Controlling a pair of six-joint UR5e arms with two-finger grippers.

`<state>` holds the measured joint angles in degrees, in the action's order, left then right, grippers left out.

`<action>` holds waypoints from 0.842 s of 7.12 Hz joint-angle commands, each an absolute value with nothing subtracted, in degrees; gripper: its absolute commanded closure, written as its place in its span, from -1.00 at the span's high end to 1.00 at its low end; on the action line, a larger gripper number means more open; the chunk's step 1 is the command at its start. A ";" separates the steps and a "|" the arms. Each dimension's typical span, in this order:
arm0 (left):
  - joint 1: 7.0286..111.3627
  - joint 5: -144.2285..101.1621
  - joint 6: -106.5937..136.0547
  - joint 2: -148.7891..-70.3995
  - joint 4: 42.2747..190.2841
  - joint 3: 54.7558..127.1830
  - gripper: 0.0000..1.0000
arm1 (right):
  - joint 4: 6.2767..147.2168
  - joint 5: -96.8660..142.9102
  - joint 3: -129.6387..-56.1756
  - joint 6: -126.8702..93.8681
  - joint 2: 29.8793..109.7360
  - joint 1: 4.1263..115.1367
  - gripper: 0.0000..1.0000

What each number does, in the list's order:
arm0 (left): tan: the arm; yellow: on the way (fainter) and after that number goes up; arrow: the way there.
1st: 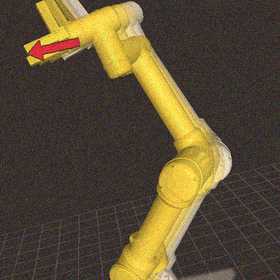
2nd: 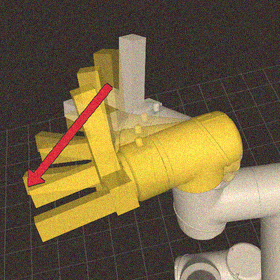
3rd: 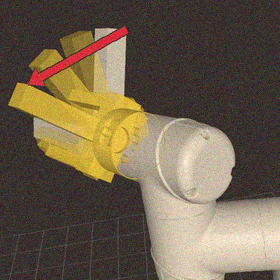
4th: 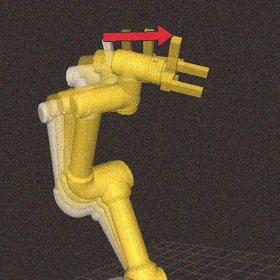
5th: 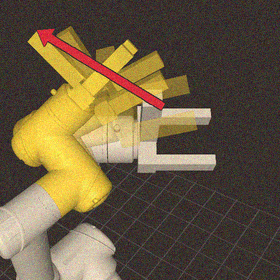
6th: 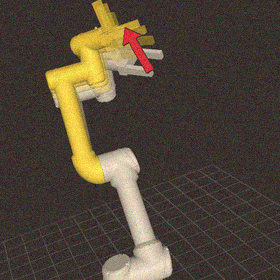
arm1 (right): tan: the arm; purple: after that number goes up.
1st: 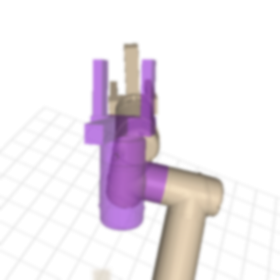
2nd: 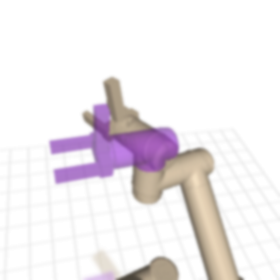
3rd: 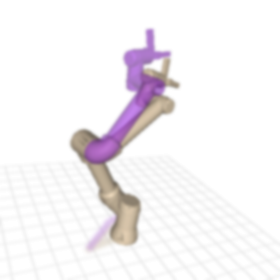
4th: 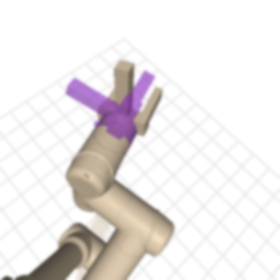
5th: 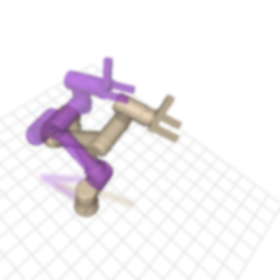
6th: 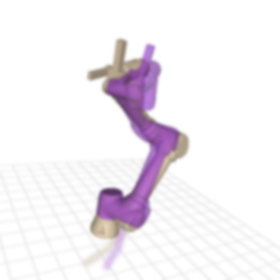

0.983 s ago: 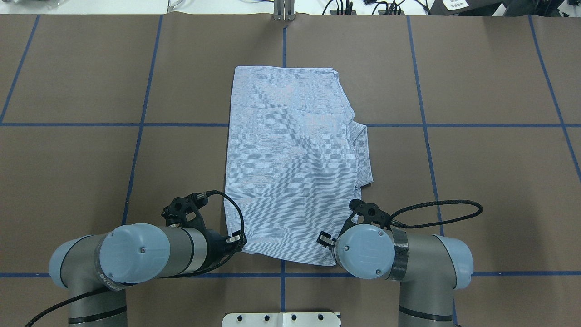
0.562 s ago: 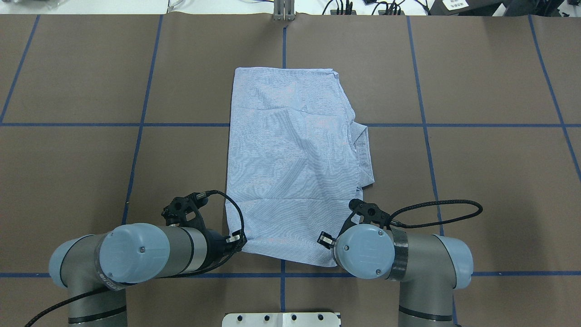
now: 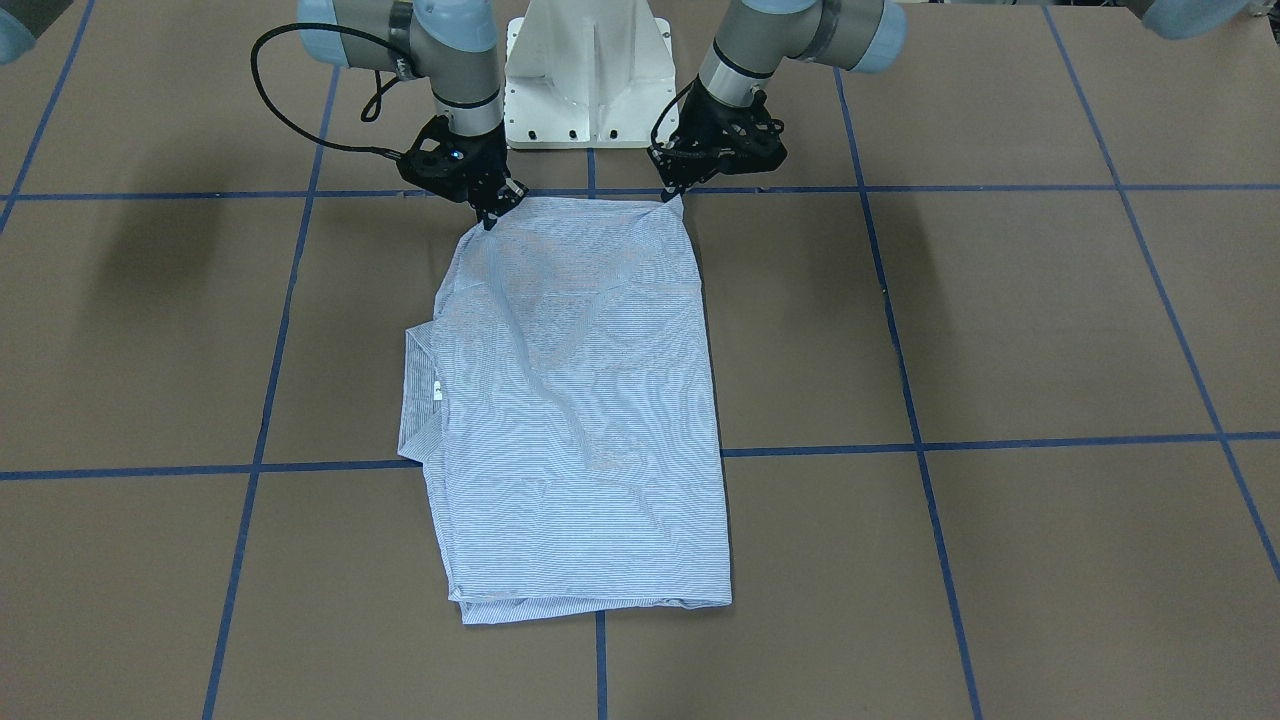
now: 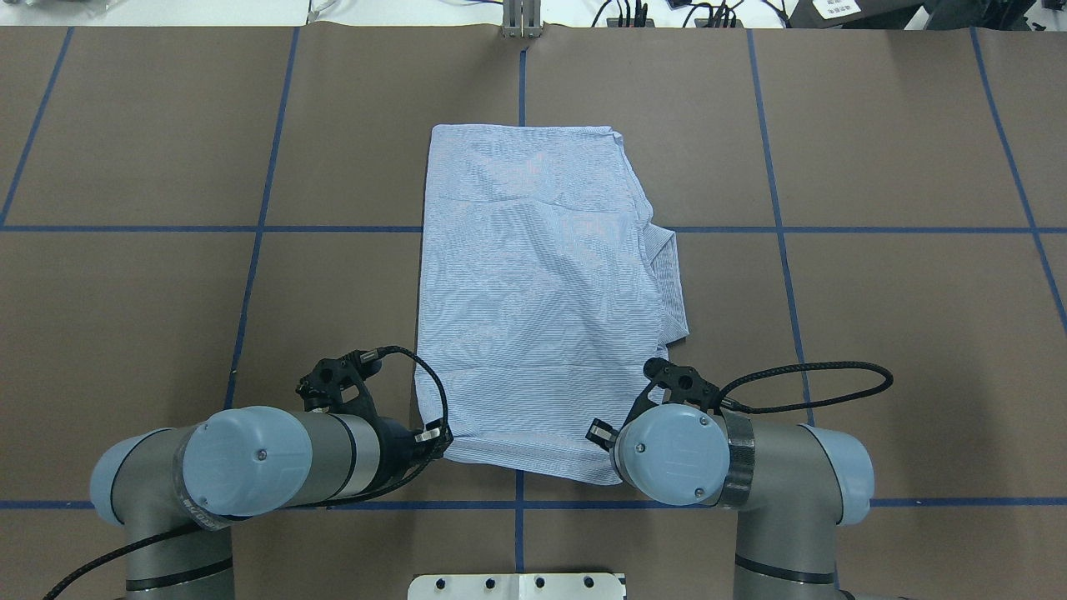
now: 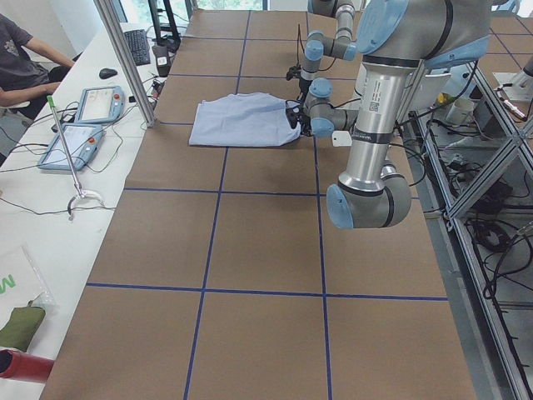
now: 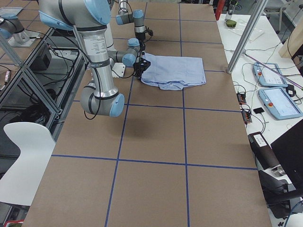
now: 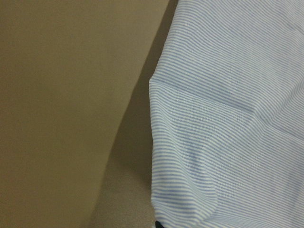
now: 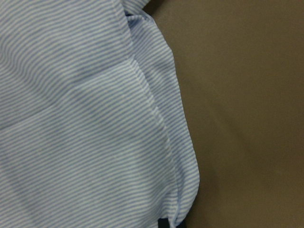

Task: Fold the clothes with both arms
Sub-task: 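Close both grippers on the shirt edge nearest the robot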

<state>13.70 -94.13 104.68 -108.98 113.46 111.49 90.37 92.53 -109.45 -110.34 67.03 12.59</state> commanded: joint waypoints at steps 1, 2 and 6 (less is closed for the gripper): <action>13.62 -94.39 104.76 -109.25 113.47 111.88 -1.00 | 90.35 93.07 -112.04 -110.13 67.15 13.18 -1.00; 13.54 -94.48 104.68 -109.07 113.38 112.32 -1.00 | 90.09 96.12 -113.97 -110.04 67.93 13.36 -1.00; 10.91 -94.48 104.68 -107.58 108.23 118.97 -1.00 | 90.00 104.56 -119.16 -110.04 68.38 12.57 -1.00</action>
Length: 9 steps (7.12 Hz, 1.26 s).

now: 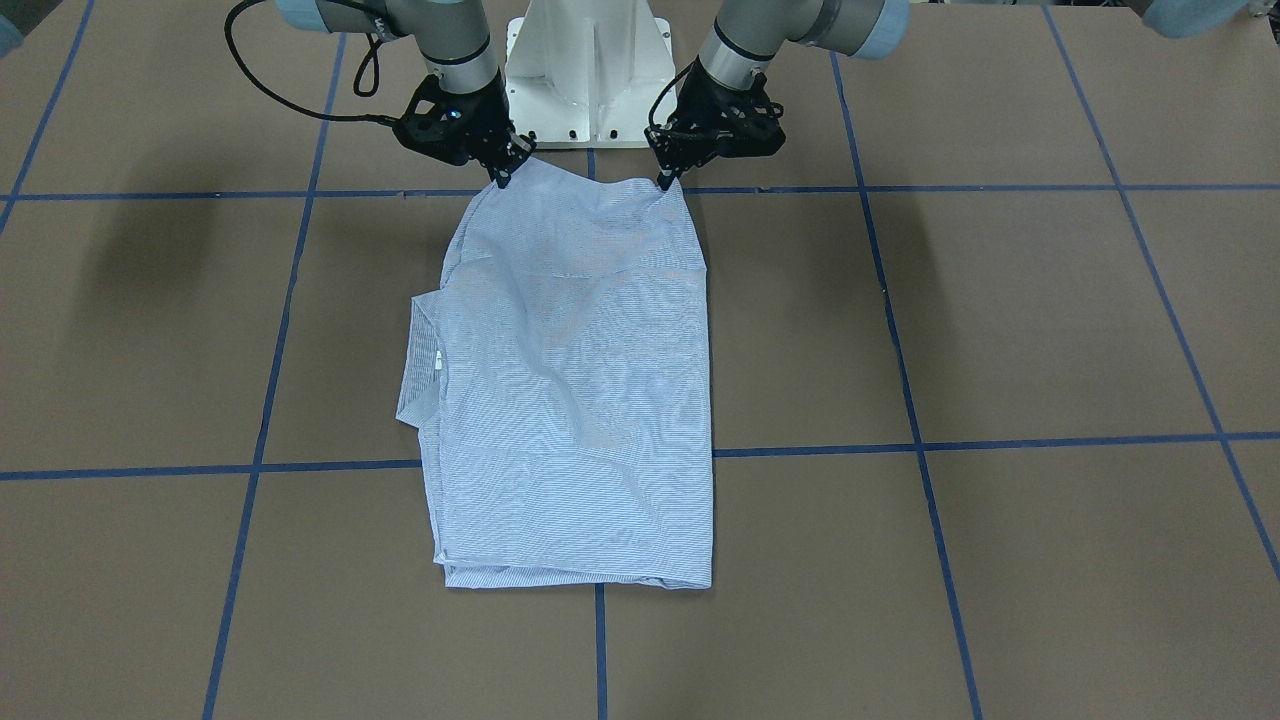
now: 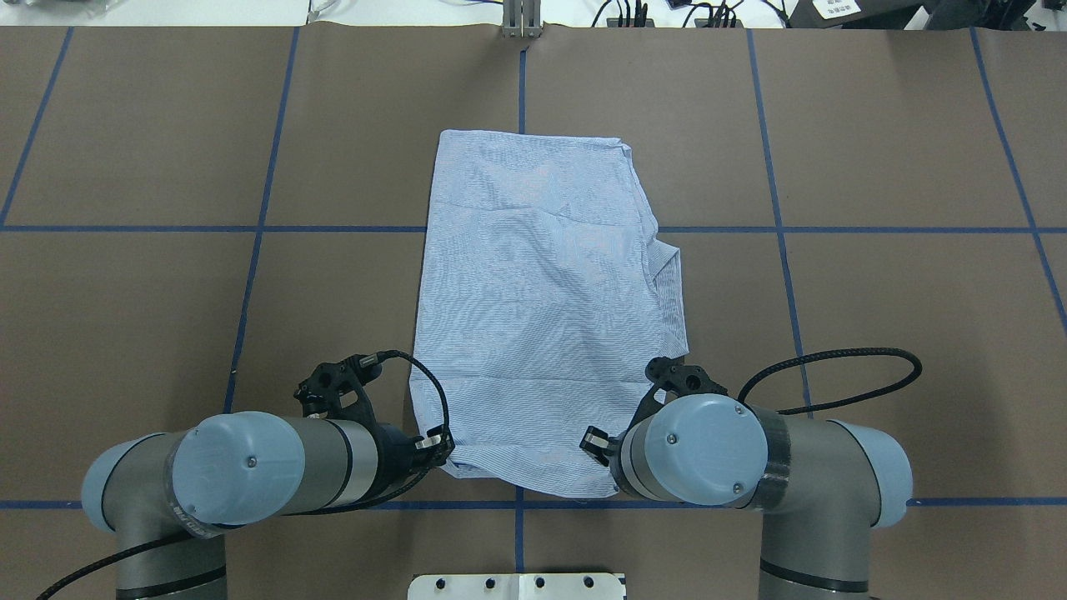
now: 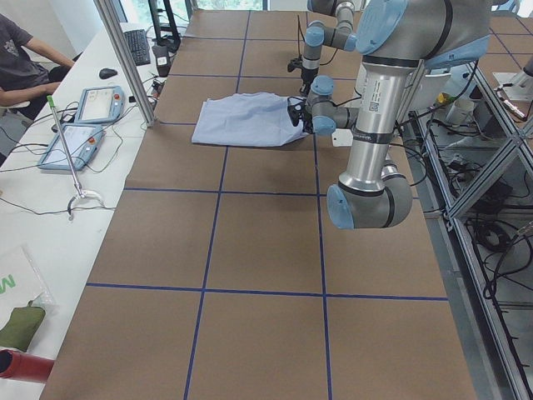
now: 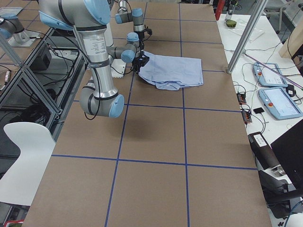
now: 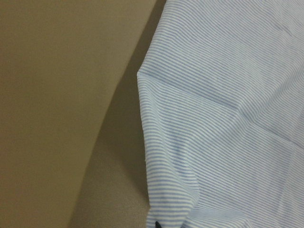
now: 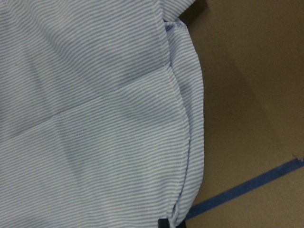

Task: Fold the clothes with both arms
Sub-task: 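Lift the near edge with both grippers and fold it away from the robot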

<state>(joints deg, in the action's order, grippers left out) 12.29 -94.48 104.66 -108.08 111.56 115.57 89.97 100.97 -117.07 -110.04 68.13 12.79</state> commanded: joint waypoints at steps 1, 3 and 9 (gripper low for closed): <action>10.03 -94.57 104.68 -107.58 103.50 123.09 -1.00 | 90.00 106.76 -120.83 -109.95 69.25 12.31 -1.00; 7.75 -95.36 104.68 -107.58 99.07 128.30 -1.00 | 90.00 109.59 -125.31 -109.95 71.79 12.39 -1.00; 3.43 -101.24 105.64 -107.75 89.40 141.14 -1.00 | 90.44 125.84 -135.44 -110.04 74.36 15.10 -1.00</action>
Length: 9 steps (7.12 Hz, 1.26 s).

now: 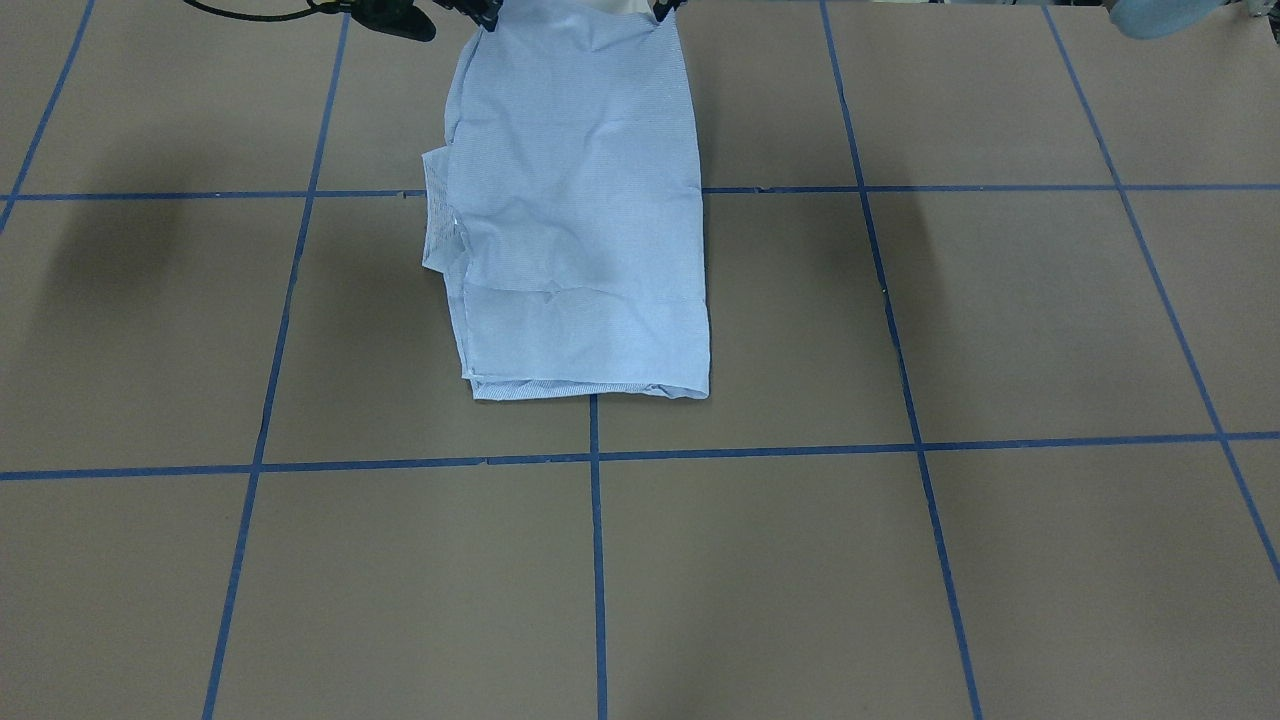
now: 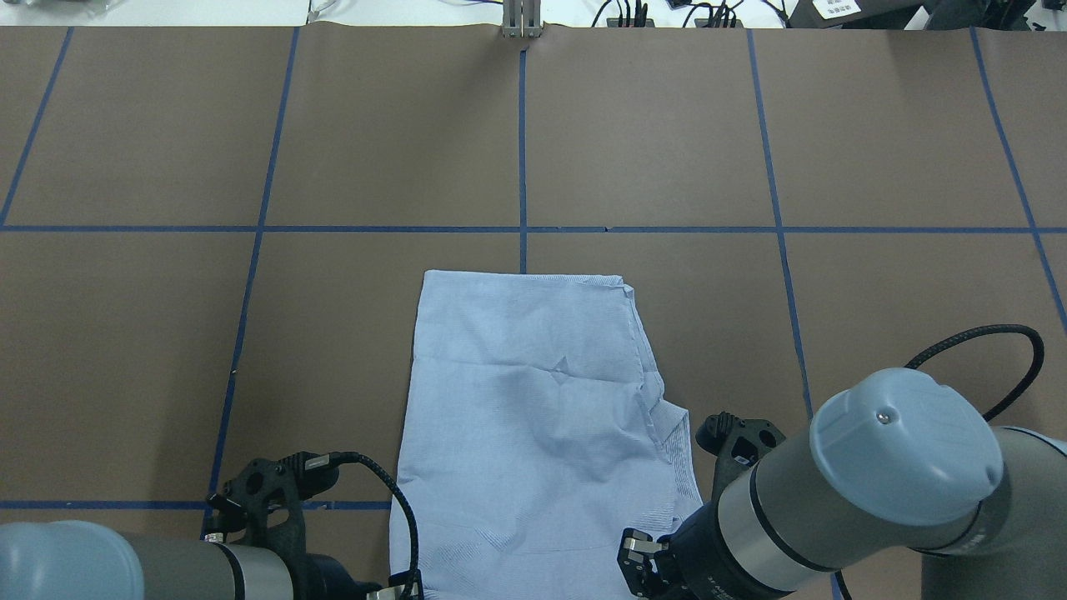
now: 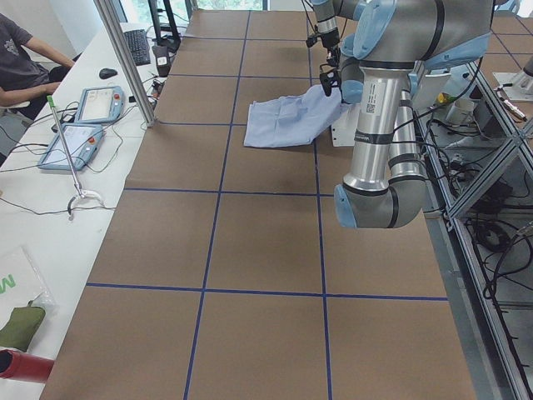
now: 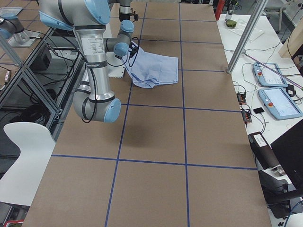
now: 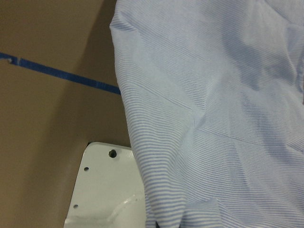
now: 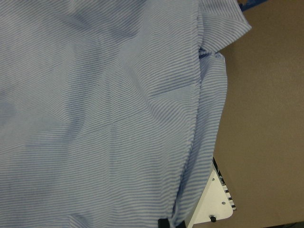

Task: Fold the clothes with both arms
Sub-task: 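Lift the near edge with both grippers and fold it away from the robot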

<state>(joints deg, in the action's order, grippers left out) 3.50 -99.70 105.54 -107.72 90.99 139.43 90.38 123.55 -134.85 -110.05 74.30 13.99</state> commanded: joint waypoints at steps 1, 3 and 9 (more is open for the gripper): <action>3.43 -101.34 105.47 -107.67 89.38 140.20 -1.00 | 90.44 125.86 -134.22 -110.04 74.27 16.60 -1.00; 7.18 -101.16 104.50 -108.63 89.65 135.99 -1.00 | 90.26 125.77 -129.13 -108.99 74.09 21.42 -1.00; 24.58 -104.22 92.66 -114.96 90.70 126.67 -1.00 | 90.44 125.95 -120.69 -108.03 67.95 32.68 -1.00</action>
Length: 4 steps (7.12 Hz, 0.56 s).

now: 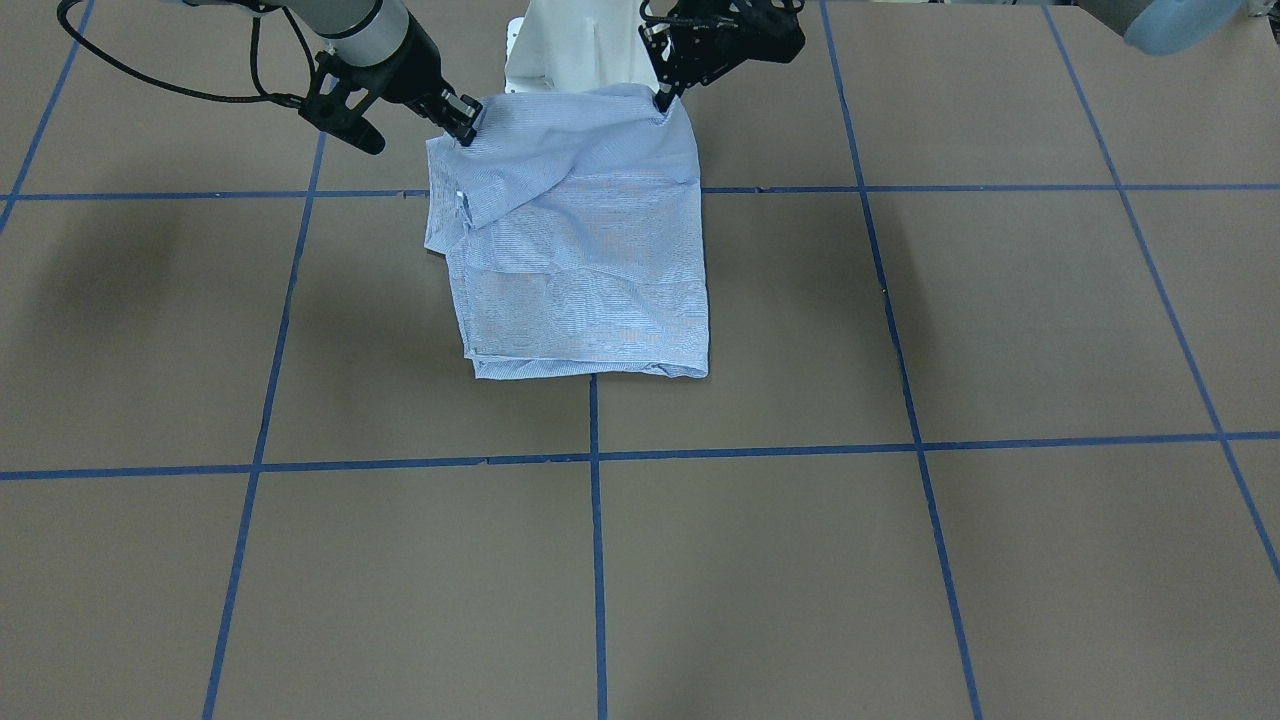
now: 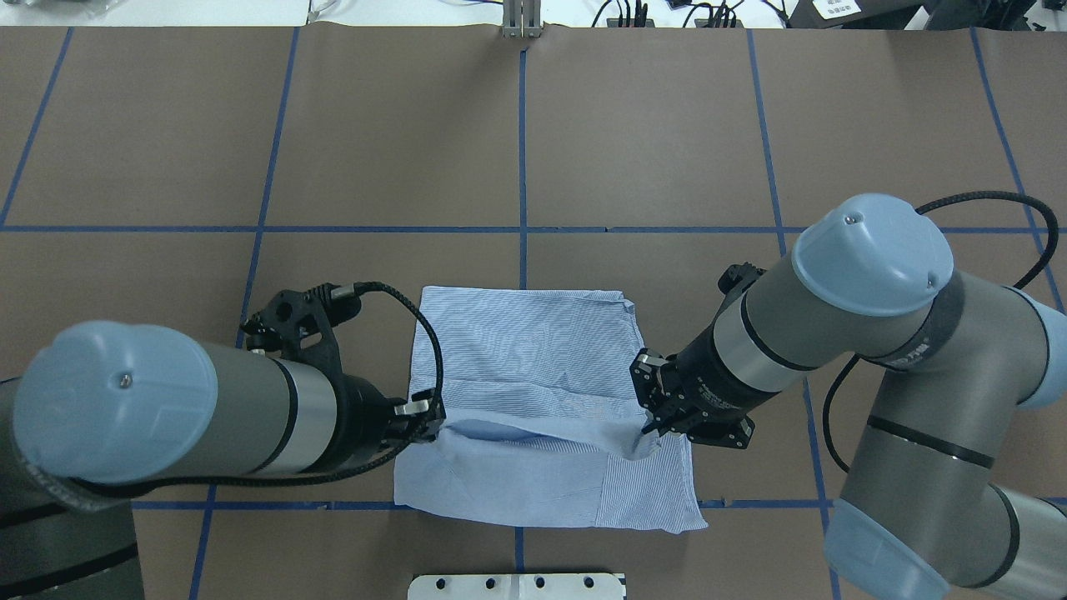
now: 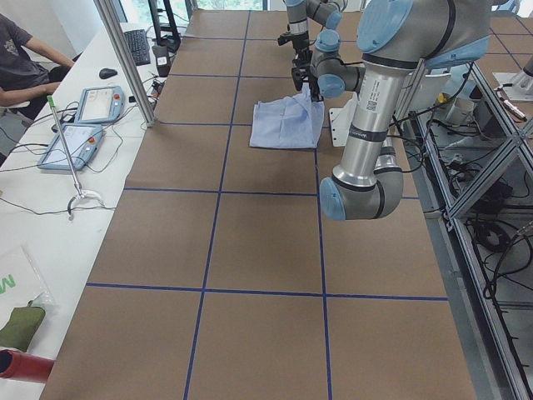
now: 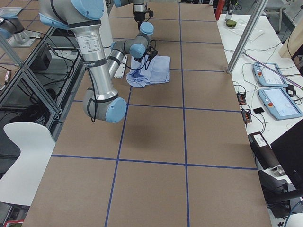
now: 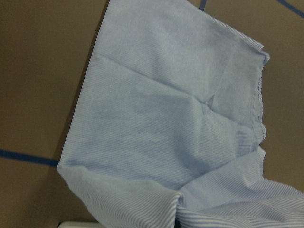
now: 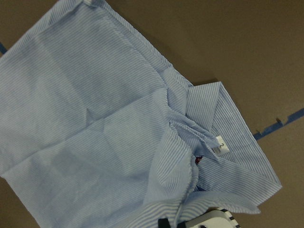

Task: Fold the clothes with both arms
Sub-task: 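Lay the folded edge down on the far side with both grippers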

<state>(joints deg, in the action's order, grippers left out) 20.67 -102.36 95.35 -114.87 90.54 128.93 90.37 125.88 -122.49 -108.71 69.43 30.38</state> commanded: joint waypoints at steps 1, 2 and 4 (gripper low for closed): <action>26.26 -104.50 91.51 -114.96 92.01 124.91 -1.00 | 90.44 125.69 -118.59 -107.93 66.37 34.52 -1.00; 27.15 -104.50 91.49 -115.48 97.33 120.19 -1.00 | 90.44 124.99 -112.73 -107.41 62.62 35.85 -1.00; 28.03 -104.50 91.41 -116.10 106.58 111.48 -1.00 | 90.18 124.89 -105.84 -104.78 59.68 37.52 -1.00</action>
<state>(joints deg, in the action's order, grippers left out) 27.16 -104.46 91.55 -115.73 101.52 116.25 90.30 125.01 -109.75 -106.26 61.28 36.41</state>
